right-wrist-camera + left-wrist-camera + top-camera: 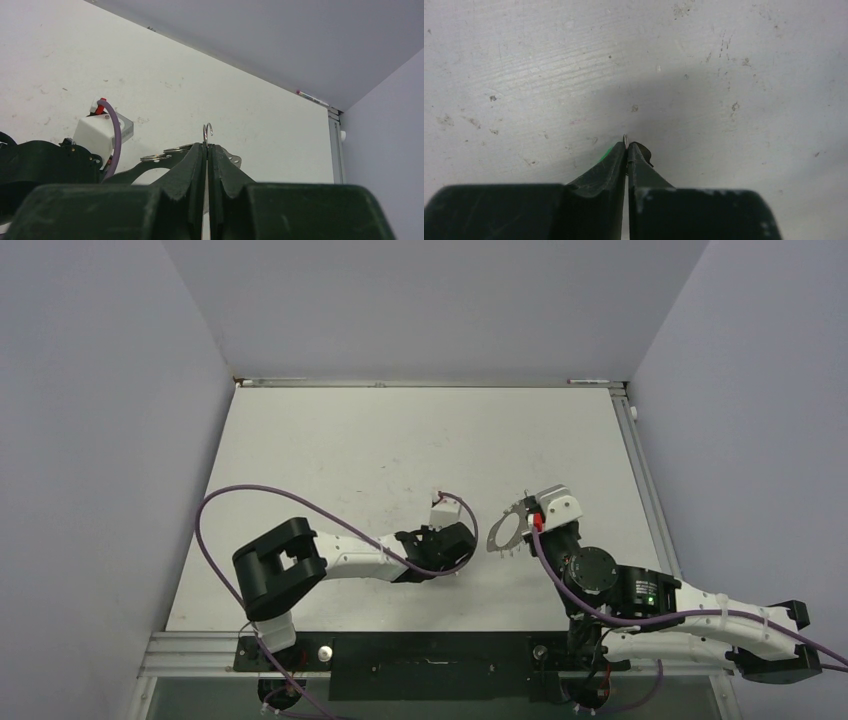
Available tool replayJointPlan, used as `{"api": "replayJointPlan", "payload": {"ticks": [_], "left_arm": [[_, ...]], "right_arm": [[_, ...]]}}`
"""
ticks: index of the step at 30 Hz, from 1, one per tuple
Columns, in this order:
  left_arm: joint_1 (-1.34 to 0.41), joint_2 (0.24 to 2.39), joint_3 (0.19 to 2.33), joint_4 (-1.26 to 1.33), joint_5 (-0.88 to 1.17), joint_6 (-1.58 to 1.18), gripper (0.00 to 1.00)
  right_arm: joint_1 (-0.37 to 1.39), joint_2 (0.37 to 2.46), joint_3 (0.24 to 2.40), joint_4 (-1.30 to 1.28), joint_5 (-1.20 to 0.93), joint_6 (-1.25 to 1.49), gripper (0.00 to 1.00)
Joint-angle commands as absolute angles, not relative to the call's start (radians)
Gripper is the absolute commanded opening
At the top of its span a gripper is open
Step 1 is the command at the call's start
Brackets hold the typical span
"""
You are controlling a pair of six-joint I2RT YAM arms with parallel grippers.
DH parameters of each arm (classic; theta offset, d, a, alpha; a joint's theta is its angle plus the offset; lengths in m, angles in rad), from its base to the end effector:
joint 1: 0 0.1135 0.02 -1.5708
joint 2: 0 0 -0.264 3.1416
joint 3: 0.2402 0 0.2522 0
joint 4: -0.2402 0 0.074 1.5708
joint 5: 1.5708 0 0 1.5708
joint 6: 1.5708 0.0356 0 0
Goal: Put the keys on the keyring
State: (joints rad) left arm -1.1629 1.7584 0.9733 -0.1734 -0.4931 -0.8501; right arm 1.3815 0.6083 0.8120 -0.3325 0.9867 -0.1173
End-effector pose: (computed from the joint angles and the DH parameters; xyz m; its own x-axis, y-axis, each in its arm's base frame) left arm 0.1525 -0.3104 0.1559 -0.7407 0.0455 -0.6703 0.2185 0.9598 -0.1762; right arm 0.0525 0.1162 0.3607 0.0212 -0.2325 -0.9724 -0.3861 0.8952 -0.2225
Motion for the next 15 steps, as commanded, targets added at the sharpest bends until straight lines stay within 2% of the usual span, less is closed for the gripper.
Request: {"api": "replayJointPlan", "payload": {"ticks": [1, 6, 11, 15], "left_arm": [[-1.158, 1.779, 1.027, -0.166, -0.536, -0.834, 0.0], [-1.163, 1.689, 0.982, -0.131, -0.499, -0.734, 0.0], [-1.16, 1.498, 0.836, -0.046, -0.475, -0.57, 0.0], [-1.164, 1.29, 0.69, 0.102, -0.441, -0.378, 0.0]], "right_arm": [[1.381, 0.587, 0.853, -0.328, 0.979, -0.105, 0.05], [1.381, 0.538, 0.853, -0.322, 0.923, -0.096, 0.05], [1.38, 0.517, 0.864, -0.358, 0.838, -0.086, 0.05], [1.382, 0.482, 0.864, -0.343, 0.684, -0.101, 0.05]]}}
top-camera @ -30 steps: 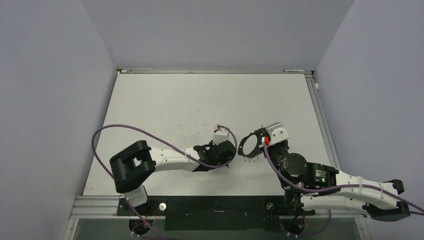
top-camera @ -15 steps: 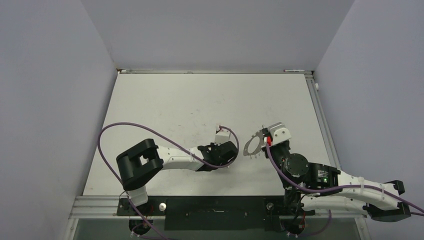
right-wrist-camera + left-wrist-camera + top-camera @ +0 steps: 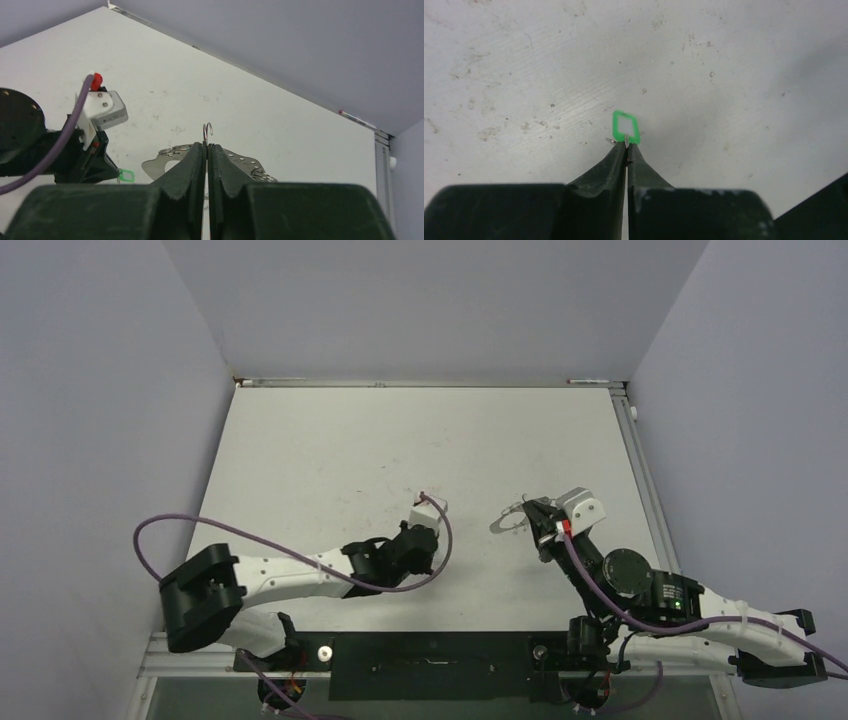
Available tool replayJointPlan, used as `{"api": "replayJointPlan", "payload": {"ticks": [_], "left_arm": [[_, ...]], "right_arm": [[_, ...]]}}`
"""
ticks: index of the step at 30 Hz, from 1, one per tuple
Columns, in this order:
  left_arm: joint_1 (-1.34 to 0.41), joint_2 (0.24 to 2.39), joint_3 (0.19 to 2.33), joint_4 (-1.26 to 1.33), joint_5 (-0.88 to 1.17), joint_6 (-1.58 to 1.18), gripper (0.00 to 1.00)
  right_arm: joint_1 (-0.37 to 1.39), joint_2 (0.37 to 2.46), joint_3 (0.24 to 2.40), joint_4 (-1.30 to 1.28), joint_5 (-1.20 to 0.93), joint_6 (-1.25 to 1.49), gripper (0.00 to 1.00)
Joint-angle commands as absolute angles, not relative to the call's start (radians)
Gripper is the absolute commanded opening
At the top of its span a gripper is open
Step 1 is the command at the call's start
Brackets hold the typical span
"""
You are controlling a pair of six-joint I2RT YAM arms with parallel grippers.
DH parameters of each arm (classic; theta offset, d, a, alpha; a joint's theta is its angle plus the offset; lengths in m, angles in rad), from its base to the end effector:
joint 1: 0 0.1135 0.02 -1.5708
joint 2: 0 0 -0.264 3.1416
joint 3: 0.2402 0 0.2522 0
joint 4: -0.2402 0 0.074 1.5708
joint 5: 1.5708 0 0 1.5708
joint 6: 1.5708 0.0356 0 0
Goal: Put the keys on the keyring
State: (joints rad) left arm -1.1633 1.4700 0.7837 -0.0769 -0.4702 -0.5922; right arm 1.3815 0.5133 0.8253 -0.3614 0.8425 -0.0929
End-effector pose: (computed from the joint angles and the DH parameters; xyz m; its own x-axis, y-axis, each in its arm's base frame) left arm 0.1327 -0.2666 0.1943 -0.6117 0.1616 -0.7744 0.4185 0.8968 -0.1435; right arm 0.0453 0.0955 0.3706 0.0384 -0.1278 -0.9911 -0.5121 0.8491 -0.1293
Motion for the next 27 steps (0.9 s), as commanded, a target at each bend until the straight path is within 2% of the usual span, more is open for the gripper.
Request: {"api": "replayJointPlan", "payload": {"ticks": [1, 6, 10, 19, 23, 27], "left_arm": [[-1.166, 1.241, 0.662, 0.121, -0.435, -0.343, 0.0], [-1.24, 0.914, 0.565, 0.186, -0.416, -0.192, 0.0], [-1.303, 0.74, 0.538, 0.183, -0.412, -0.051, 0.0], [-1.38, 0.536, 0.516, 0.148, -0.341, 0.204, 0.0], [-1.394, 0.482, 0.487, 0.152, -0.216, 0.285, 0.0], [-1.408, 0.417, 0.389, 0.286, -0.121, 0.362, 0.0]], "right_arm": [[1.381, 0.48, 0.864, -0.343, 0.656, -0.105, 0.05], [1.382, 0.479, 0.876, -0.342, 0.484, -0.137, 0.05], [1.382, 0.495, 0.87, -0.322, 0.313, -0.191, 0.05], [1.382, 0.623, 0.864, -0.292, -0.056, -0.268, 0.05], [1.382, 0.689, 0.876, -0.303, -0.125, -0.275, 0.05], [1.382, 0.728, 0.894, -0.32, -0.164, -0.271, 0.05]]}}
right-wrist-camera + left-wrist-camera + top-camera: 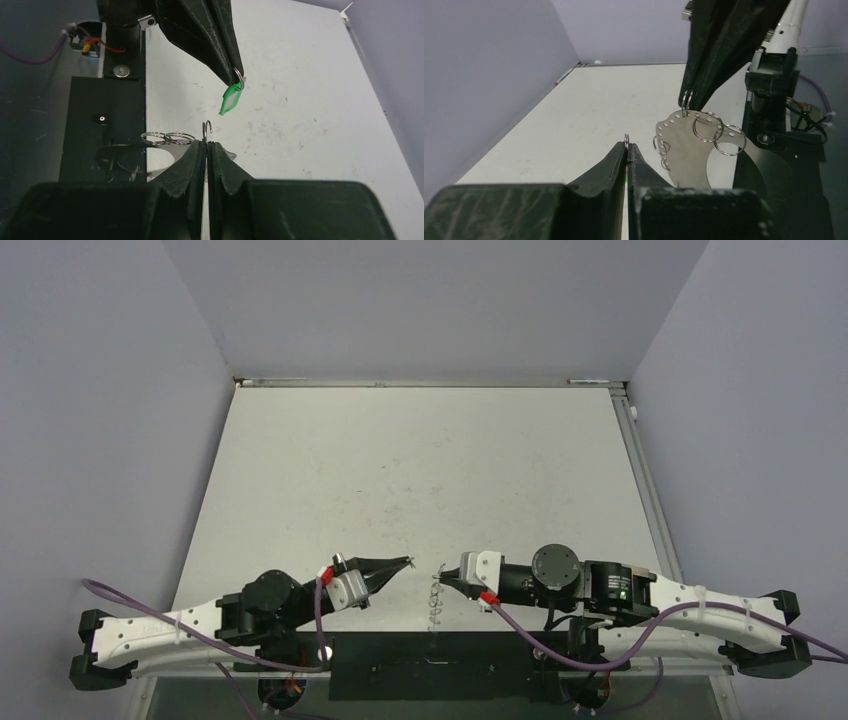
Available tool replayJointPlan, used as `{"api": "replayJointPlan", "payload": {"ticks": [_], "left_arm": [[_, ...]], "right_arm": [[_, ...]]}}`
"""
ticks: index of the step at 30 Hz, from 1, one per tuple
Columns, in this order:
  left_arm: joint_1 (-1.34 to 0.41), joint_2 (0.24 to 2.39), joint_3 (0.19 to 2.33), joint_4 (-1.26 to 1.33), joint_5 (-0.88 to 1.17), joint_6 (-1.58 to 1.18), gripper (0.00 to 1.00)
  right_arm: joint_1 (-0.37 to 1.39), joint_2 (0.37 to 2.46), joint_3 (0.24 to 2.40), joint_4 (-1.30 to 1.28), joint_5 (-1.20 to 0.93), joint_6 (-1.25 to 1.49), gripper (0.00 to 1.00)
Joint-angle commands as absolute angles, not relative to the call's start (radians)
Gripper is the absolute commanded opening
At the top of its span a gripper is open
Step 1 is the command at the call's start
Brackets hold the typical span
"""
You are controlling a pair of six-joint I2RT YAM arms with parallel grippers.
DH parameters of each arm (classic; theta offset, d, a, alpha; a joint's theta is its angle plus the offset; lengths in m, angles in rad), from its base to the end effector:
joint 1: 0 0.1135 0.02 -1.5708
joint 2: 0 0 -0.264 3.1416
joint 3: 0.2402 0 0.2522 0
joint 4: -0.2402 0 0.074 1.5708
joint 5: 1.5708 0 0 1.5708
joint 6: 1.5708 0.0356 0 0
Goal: Put the keys on the keyring
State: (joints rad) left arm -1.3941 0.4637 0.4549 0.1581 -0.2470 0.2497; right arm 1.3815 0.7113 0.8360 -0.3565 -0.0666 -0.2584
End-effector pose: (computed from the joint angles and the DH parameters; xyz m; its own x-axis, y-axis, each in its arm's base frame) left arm 0.0326 -0.1330 0.3056 0.2507 -0.0410 -0.9672 0.8773 0.4320 0.2091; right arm 0.0282 0.1598 0.3507 0.2117 -0.2499 -0.9449 -0.9703 0.0624 -0.2339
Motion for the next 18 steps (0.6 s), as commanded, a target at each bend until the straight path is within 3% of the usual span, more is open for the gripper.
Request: {"api": "replayJointPlan", "payload": {"ticks": [1, 11, 18], "left_arm": [[-1.408, 0.41, 0.378, 0.292, -0.113, 0.371, 0.0], [-1.408, 0.471, 0.395, 0.272, 0.028, 0.481, 0.0], [-1.409, 0.486, 0.41, 0.279, 0.019, 0.498, 0.0]], "right_arm": [[1.382, 0.733, 0.9, -0.326, -0.172, -0.269, 0.05], [1.359, 0.838, 0.95, -0.378, -0.282, -0.234, 0.05], [1.307, 0.861, 0.949, -0.393, -0.351, -0.224, 0.05]]}}
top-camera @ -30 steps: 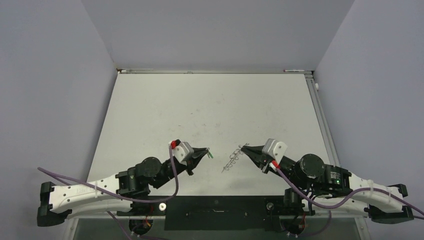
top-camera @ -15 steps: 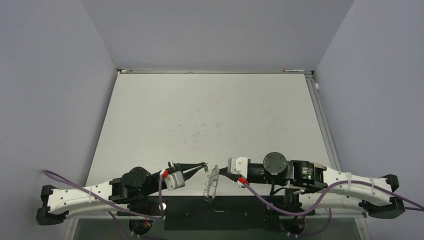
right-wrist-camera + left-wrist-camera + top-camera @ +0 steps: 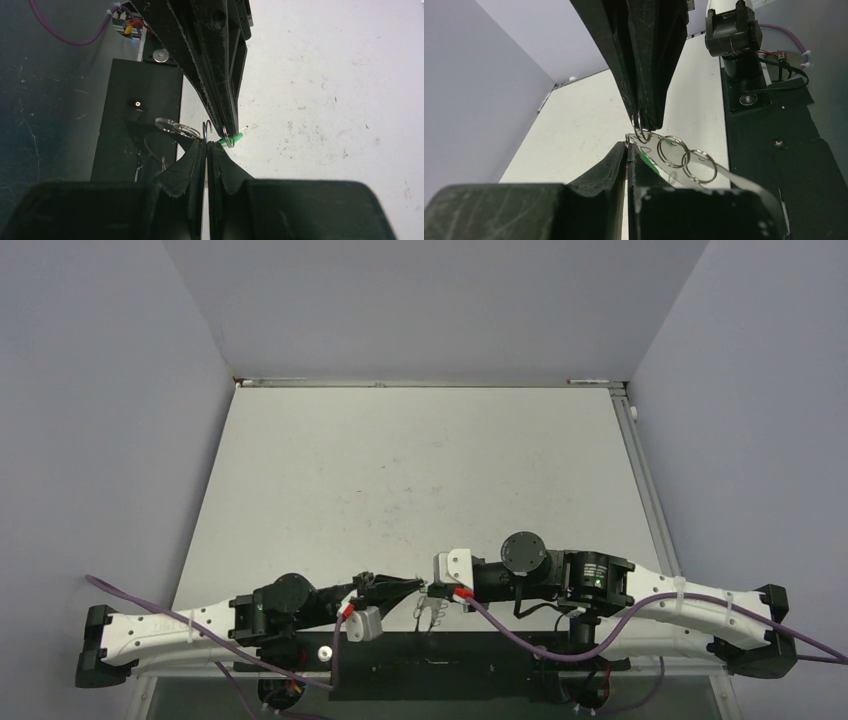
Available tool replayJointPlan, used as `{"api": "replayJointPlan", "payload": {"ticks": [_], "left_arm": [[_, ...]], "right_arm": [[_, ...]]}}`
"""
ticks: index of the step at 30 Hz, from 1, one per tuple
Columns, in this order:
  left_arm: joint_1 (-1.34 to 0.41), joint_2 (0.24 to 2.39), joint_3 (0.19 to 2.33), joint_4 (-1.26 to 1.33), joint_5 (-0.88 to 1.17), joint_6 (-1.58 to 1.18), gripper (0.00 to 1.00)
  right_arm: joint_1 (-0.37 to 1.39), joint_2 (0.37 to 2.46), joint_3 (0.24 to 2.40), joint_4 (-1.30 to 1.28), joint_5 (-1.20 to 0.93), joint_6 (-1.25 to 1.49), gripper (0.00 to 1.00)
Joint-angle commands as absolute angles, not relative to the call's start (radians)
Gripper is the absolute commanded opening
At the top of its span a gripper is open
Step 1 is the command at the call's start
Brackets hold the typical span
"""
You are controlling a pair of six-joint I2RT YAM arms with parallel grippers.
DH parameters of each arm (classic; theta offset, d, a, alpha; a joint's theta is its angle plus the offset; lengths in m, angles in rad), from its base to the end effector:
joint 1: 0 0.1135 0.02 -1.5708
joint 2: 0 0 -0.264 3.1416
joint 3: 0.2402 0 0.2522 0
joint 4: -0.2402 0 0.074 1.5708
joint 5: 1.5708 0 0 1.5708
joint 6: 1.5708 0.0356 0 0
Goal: Put the keys on the keyring
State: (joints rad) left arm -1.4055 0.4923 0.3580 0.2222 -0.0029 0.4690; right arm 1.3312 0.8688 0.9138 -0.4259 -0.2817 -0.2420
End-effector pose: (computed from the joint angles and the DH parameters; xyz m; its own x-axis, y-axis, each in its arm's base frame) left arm 0.0243 -0.1453 0.2746 0.4585 -0.0016 -0.8887 0.8729 0.1885 0.4500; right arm 0.0359 0.1888 0.3458 0.1526 -0.3452 -0.9260 -0.9866 -0.1086 -0.1221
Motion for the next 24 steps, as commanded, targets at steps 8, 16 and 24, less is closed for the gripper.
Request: {"api": "replayJointPlan", "payload": {"ticks": [8, 16, 24], "left_arm": [[-1.408, 0.472, 0.402, 0.289, 0.014, 0.508, 0.0], [-1.407, 0.464, 0.403, 0.275, 0.049, 0.522, 0.0], [-1.41, 0.456, 0.398, 0.26, 0.101, 0.525, 0.0]], "right_arm": [[1.275, 0.882, 0.942, -0.403, -0.394, -0.21, 0.05], [1.255, 0.906, 0.946, -0.408, -0.42, -0.209, 0.05], [1.207, 0.92, 0.962, -0.416, -0.451, -0.224, 0.05]]}}
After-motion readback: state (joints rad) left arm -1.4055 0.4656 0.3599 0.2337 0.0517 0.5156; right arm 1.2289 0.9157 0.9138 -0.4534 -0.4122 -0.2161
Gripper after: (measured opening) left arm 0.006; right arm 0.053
